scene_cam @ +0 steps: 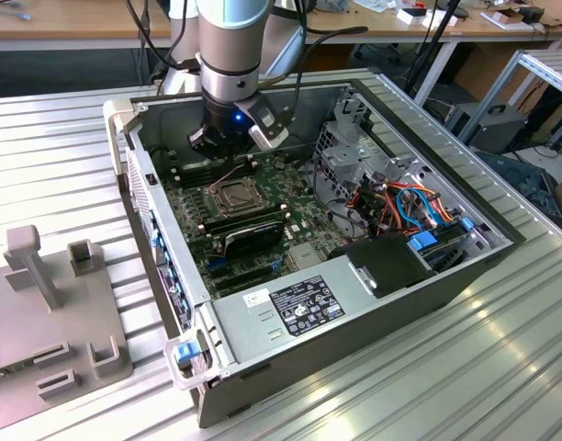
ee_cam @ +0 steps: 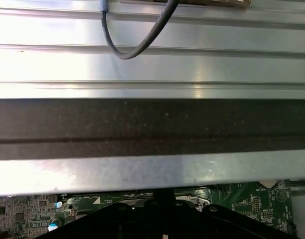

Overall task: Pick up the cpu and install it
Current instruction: 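Install the first cpu locking lever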

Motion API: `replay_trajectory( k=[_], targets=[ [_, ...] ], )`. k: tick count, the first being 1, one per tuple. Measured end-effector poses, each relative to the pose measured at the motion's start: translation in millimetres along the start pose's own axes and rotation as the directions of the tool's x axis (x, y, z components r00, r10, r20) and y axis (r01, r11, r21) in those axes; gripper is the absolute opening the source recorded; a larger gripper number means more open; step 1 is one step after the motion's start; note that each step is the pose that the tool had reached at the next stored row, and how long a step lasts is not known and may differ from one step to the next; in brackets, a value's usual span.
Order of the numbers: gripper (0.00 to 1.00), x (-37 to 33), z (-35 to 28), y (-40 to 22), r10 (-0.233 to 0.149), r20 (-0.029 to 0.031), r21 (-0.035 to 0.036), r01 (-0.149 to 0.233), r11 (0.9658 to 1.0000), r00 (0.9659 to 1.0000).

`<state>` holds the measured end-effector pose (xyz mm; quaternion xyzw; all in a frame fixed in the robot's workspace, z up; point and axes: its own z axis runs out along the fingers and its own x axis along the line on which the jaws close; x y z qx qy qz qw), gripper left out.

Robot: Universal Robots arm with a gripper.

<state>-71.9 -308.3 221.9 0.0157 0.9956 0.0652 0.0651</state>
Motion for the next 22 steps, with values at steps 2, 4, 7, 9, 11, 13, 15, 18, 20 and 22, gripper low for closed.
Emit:
replay_trajectory(
  k=[2, 4, 7, 9, 11, 13, 15, 18, 20, 22],
  targets=[
    [0.11, -0.1, 0.3, -0.1, 0.000, -0.0001, 0.0002, 0.000, 1.0000, 1.0000],
    [0.11, -0.2, 0.3, -1.0, 0.000, 0.0001, -0.0001, 0.000, 1.0000, 1.0000],
    [0.11, 0.0, -0.3, -5.2, 0.000, 0.0001, -0.0001, 0.000, 1.0000, 1.0000],
    [0.11, 1.0, -0.5, -6.0, 0.000, 0.0004, -0.0001, 0.000, 1.0000, 1.0000],
    [0.11, 2.2, -0.5, -6.2, 0.000, 0.0009, -0.0011, 0.000, 1.0000, 1.0000],
    [0.11, 3.0, -0.4, -6.2, 0.000, 0.0016, -0.0024, 0.000, 1.0000, 1.0000],
    [0.11, 4.3, -0.2, -6.2, 0.000, 0.0021, -0.0028, 0.000, 1.0000, 1.0000],
    [0.11, 6.4, 0.3, -6.3, 0.000, 0.0021, -0.0037, 0.000, 1.0000, 1.0000],
    [0.11, 7.1, 0.9, -5.9, 0.000, 0.0022, -0.0041, 0.000, 1.0000, 1.0000],
    [0.11, 7.5, 1.5, -5.3, 0.000, 0.0022, -0.0043, 0.000, 1.0000, 1.0000]
  ],
)
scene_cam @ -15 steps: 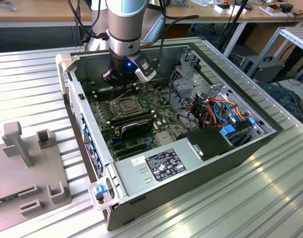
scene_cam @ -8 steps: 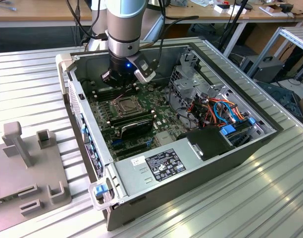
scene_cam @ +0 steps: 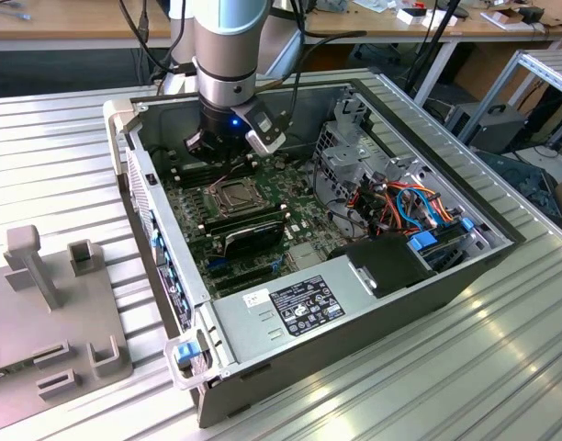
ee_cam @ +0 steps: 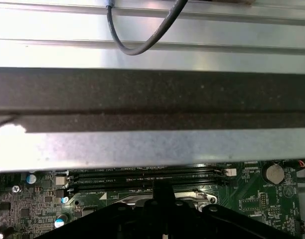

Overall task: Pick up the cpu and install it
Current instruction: 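Install the first cpu locking lever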

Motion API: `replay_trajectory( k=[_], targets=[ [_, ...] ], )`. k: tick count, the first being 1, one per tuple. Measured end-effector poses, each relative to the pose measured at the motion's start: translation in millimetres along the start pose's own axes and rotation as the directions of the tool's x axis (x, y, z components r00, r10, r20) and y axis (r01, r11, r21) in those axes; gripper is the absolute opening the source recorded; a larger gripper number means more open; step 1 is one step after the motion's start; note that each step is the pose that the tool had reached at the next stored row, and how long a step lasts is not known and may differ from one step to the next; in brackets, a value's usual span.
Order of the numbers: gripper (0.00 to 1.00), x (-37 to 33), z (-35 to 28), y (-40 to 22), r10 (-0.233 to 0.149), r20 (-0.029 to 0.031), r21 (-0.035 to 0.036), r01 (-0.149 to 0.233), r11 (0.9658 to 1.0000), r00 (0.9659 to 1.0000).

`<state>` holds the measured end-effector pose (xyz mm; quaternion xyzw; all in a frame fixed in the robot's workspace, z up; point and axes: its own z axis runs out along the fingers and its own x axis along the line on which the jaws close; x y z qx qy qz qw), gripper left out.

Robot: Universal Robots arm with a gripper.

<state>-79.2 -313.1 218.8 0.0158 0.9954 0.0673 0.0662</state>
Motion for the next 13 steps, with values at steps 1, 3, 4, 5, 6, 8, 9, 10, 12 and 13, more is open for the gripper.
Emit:
replay_trajectory(
  k=[1, 3, 4, 5, 6, 8, 9, 10, 12, 13],
  targets=[
    [0.11, 0.0, 0.3, 0.2, 0.000, 0.0000, 0.0000, 0.000, 1.0000, 1.0000],
    [0.11, 0.1, 1.1, 0.6, 0.000, 0.0000, -0.0001, 0.000, 1.0000, 1.0000],
    [0.11, 0.1, 1.1, 0.6, 0.000, -0.0002, 0.0001, 0.000, 1.0000, 1.0000],
    [0.11, 0.1, 1.1, 0.6, 0.000, -0.0002, 0.0002, 0.000, 1.0000, 1.0000],
    [0.11, 0.2, 1.2, 0.6, 0.000, -0.0002, 0.0001, 0.000, 1.0000, 1.0000],
    [0.11, 0.1, 1.9, 0.6, 0.000, 0.0002, -0.0003, 0.000, 1.0000, 1.0000],
    [0.11, -0.2, 2.2, 0.6, 0.000, 0.0001, -0.0003, 0.000, 1.0000, 1.0000],
    [0.11, -0.5, 2.5, 0.5, 0.000, -0.0001, 0.0000, 0.000, 1.0000, 1.0000],
    [0.11, -1.6, 3.5, 0.4, 0.000, -0.0002, 0.0000, 0.000, 1.0000, 1.0000],
    [0.11, -2.6, 4.4, 0.3, 0.000, -0.0001, 0.0000, 0.000, 1.0000, 1.0000]
  ],
)
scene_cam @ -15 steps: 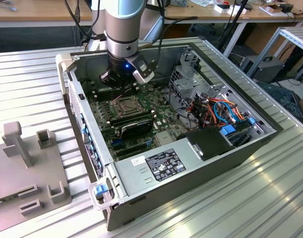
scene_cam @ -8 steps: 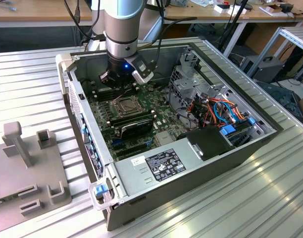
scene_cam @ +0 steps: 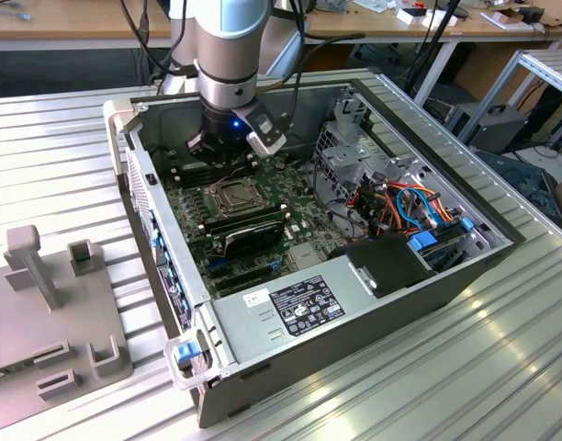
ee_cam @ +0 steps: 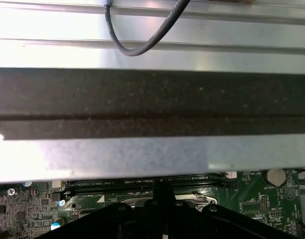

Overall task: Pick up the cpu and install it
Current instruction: 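Install the first cpu locking lever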

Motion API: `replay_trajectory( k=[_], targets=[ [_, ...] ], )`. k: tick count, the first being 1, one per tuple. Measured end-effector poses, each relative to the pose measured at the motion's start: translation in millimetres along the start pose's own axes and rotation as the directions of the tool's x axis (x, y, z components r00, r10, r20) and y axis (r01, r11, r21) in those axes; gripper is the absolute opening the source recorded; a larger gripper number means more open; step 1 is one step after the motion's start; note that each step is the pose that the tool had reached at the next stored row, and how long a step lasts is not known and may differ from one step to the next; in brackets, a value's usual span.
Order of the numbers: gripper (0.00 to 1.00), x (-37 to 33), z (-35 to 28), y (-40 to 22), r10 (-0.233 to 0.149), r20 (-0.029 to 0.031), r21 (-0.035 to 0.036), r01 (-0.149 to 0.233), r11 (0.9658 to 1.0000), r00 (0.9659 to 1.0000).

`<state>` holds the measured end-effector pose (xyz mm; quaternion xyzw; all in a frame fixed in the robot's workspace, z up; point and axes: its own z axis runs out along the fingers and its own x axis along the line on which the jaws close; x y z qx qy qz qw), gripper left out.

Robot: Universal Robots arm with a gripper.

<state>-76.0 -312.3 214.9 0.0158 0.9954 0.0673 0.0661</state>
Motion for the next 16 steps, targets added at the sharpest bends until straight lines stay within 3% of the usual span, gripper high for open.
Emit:
replay_trajectory(
  k=[16],
  targets=[
    [0.11, -5.6, 8.3, -0.9, 0.000, 0.0000, 0.0002, 0.000, 1.0000, 1.0000]
  ],
)
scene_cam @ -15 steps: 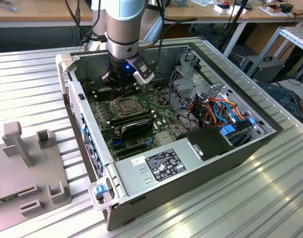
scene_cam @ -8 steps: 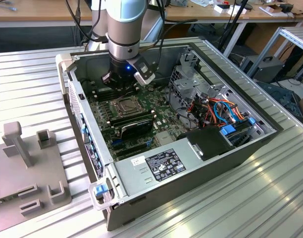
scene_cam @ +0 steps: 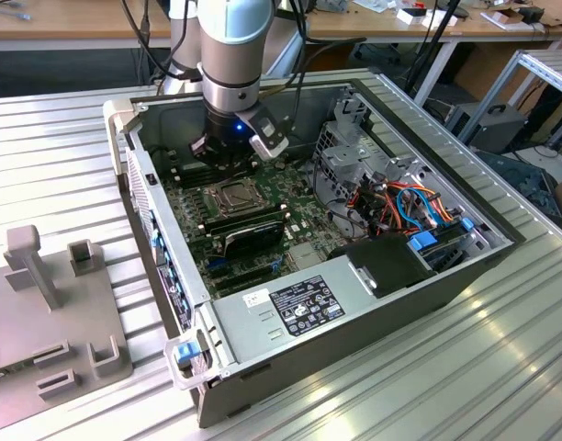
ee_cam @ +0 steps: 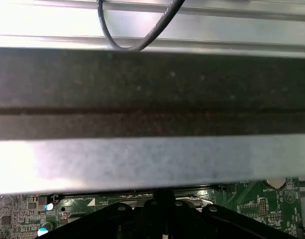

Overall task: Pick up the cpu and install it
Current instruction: 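Install the first cpu locking lever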

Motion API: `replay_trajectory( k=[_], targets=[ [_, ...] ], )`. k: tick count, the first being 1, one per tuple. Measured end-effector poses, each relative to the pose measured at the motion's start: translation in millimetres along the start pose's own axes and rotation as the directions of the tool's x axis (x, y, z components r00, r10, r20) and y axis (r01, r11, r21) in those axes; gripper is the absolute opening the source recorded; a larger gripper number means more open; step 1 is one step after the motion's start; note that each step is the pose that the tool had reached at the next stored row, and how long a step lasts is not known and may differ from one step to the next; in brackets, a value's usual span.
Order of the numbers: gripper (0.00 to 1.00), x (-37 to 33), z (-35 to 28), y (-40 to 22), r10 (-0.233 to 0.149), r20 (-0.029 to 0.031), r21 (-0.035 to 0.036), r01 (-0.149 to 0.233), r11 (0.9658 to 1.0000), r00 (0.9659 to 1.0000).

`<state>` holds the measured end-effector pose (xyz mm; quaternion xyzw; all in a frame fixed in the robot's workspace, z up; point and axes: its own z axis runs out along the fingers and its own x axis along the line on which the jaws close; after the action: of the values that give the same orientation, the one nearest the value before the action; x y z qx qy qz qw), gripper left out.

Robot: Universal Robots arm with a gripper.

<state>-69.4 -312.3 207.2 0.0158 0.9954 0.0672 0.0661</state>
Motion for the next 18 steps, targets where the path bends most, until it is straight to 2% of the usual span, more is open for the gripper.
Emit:
replay_trajectory(
  k=[18],
  targets=[
    [0.11, -6.9, 4.5, -0.3, 0.000, 0.0001, 0.0027, 0.000, 1.0000, 1.0000]
  ],
)
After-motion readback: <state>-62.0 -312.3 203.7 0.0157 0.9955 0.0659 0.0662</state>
